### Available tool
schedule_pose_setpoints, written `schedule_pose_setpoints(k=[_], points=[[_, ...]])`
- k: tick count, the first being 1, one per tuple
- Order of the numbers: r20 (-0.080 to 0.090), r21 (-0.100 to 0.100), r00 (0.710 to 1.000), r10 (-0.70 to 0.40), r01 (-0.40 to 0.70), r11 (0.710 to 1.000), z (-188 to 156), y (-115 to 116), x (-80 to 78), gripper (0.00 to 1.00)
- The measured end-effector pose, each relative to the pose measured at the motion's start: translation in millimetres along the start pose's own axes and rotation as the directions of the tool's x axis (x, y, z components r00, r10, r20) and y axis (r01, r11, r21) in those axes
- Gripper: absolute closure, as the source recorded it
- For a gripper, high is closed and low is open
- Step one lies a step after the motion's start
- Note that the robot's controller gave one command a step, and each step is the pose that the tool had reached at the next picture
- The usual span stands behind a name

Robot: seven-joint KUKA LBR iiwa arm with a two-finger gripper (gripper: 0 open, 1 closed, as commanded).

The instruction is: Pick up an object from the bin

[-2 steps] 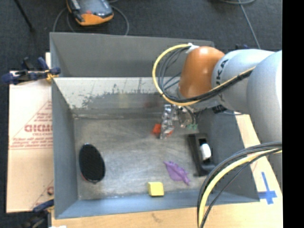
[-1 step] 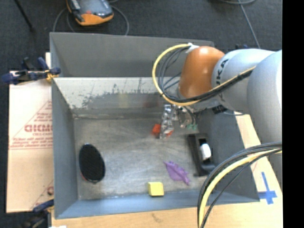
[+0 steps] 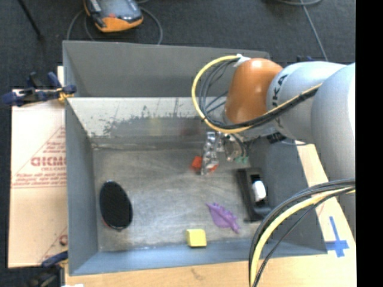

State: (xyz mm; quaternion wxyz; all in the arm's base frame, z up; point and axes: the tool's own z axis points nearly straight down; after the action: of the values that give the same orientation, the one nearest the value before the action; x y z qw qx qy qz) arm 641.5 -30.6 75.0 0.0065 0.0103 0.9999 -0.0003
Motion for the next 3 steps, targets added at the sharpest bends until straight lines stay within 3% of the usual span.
schedule_pose_setpoints(k=[2, 3], points=[[-0.012, 0.000, 1.000, -0.001, 0.001, 1.000, -9.3, -0.7, 1.5, 1.00], [-0.010, 0.000, 1.000, -0.001, 0.001, 1.000, -24.5, -0.9, 0.4, 1.00]])
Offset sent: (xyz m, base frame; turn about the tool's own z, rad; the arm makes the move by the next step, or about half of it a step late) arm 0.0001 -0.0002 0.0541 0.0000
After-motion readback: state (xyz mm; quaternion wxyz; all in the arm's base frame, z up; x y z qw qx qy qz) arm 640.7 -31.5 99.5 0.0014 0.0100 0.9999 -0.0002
